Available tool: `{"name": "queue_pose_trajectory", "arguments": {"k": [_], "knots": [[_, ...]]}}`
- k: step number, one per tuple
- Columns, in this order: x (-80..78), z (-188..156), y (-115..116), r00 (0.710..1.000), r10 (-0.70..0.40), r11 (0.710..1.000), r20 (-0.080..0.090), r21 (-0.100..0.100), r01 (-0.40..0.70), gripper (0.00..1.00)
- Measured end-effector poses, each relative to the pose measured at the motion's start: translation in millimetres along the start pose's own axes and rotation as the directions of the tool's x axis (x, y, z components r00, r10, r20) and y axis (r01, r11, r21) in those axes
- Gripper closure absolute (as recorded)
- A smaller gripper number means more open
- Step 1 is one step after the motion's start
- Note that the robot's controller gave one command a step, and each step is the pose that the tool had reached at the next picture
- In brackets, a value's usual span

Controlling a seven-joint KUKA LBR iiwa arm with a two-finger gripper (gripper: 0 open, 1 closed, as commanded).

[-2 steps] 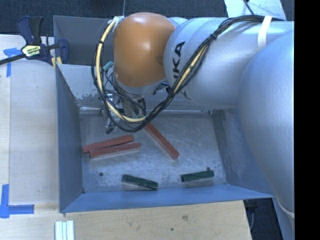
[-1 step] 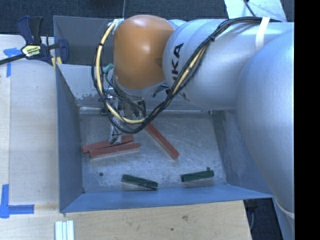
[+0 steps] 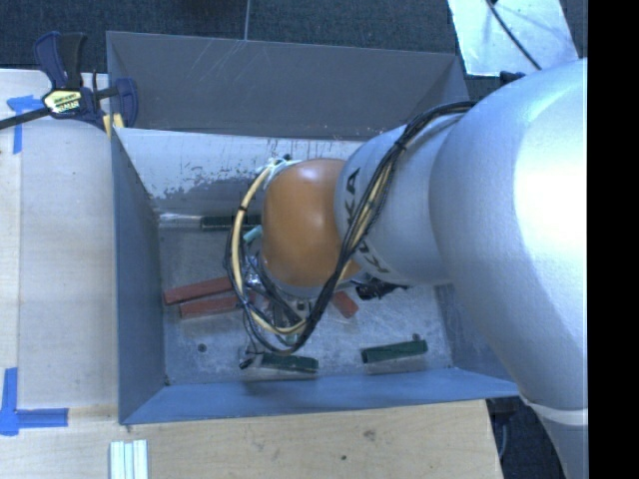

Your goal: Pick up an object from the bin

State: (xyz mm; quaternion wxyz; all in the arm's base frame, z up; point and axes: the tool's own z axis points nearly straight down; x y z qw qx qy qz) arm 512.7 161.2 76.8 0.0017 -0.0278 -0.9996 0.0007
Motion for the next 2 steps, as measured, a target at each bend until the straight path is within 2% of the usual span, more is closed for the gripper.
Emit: {"name": "queue_pose_trajectory", "arguments": {"k": [1, 2], "knots": [[-2.5, -3, 1, 1.0, 0.0, 1.0, 0.006, -0.003, 0.0, 1.0], [25.8, -225, -7, 0.999, -0.035, 0.999, 0.014, -0.005, 0.035, 1.0]]}}
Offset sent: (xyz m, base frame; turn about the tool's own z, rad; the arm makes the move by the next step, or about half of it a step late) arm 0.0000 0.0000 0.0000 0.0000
